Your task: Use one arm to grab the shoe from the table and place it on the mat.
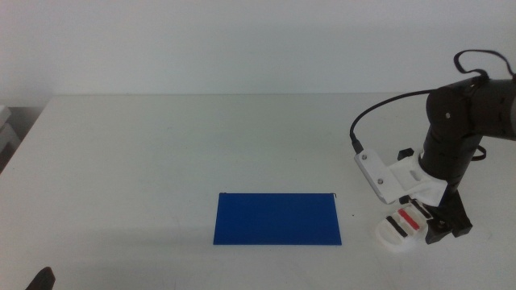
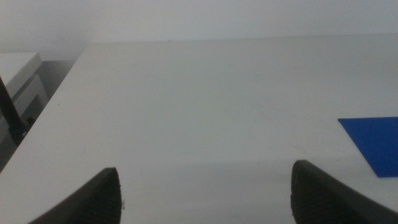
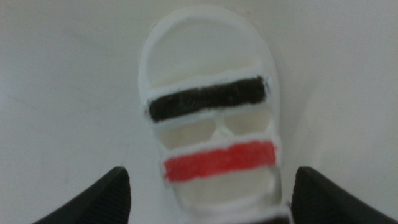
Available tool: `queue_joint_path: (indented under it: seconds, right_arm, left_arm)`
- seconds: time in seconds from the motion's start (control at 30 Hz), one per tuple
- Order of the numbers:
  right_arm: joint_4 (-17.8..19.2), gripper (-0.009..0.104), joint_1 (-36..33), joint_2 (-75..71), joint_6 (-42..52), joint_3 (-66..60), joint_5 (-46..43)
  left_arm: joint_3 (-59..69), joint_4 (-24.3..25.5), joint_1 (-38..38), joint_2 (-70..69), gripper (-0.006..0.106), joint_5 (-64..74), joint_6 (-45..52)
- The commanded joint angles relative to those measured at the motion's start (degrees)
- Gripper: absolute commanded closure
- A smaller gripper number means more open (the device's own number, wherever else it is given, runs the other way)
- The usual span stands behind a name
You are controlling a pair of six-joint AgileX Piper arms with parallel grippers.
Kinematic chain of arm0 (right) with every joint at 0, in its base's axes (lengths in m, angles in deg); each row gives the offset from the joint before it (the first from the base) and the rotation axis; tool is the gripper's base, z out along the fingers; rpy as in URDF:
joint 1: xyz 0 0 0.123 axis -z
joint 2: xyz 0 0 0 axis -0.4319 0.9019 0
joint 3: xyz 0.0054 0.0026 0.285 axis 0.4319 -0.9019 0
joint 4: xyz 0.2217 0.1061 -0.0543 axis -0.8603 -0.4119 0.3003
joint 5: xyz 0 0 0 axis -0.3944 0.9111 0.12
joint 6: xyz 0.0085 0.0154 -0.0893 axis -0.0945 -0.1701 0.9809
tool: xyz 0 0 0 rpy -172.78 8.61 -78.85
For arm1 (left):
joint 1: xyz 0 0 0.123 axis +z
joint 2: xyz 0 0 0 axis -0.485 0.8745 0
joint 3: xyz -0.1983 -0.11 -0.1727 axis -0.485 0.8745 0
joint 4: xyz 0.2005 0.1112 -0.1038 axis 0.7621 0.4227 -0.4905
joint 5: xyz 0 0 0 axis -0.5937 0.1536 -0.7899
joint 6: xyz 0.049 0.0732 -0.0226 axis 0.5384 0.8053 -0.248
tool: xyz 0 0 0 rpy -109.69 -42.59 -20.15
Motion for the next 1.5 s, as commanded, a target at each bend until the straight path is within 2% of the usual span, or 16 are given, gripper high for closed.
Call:
queue_joint_path:
  seconds: [0.0, 0.17, 0.23, 0.37, 0.4, 0.57, 0.67, 0.77, 0.9, 1.03, 1.27, 1.47]
  right_arm:
    - [0.78, 0.03, 0.55, -1.64, 0.53, 1.71, -0.99]
    - [0.84, 0.042, 0.55, -1.03, 0.53, 1.71, -1.44]
    - [0.91, 0.056, 0.55, -1.15, 0.53, 1.71, -0.75]
    - [0.85, 0.097, 0.49, -2.12, -3.58, 1.71, 1.71]
    - [0.85, 0.099, 0.44, -2.63, -5.44, 1.71, 1.95]
    - [1.34, 0.099, -1.15, -6.62, -11.42, 1.82, 2.07]
    - [2.05, 0.099, -3.18, -8.22, -13.76, 3.11, 5.32]
    - [1.96, 0.099, -6.04, -8.22, -14.79, 6.59, 9.77]
    - [1.96, 0.099, -11.61, -7.41, -18.72, 11.87, 10.78]
    - [1.96, 0.099, -16.41, -3.32, -24.47, 18.53, 12.18]
    - [1.82, 0.099, -23.71, 6.98, -29.24, 33.14, 17.25]
    - [1.5, 0.099, -26.24, 13.02, -41.93, 40.56, 17.17]
  left_arm:
    - [0.4, -0.45, -0.24, -0.76, 0.007, -4.59, -0.27]
    - [0.4, -0.45, -0.24, -0.76, 0.007, -4.59, -0.27]
    - [0.4, -0.45, -0.24, -0.76, 0.007, -4.59, -0.27]
    - [0.4, -0.45, -0.24, -0.76, 0.007, -4.59, -0.27]
    - [0.4, -0.45, -0.24, -0.76, 0.007, -4.59, -0.27]
    - [0.4, -0.45, -0.24, -0.76, 0.007, -4.59, -0.27]
    - [0.4, -0.45, -0.24, -0.76, 0.007, -4.59, -0.27]
    - [0.4, -0.45, -0.24, -0.76, 0.007, -4.59, -0.27]
    - [0.4, -0.45, -0.24, -0.76, 0.007, -4.59, -0.27]
    - [0.4, -0.45, -0.24, -0.76, 0.007, -4.59, -0.27]
    - [0.4, -0.45, -0.24, -0.76, 0.007, -4.59, -0.27]
    - [0.4, -0.45, -0.24, -0.76, 0.007, -4.59, -0.27]
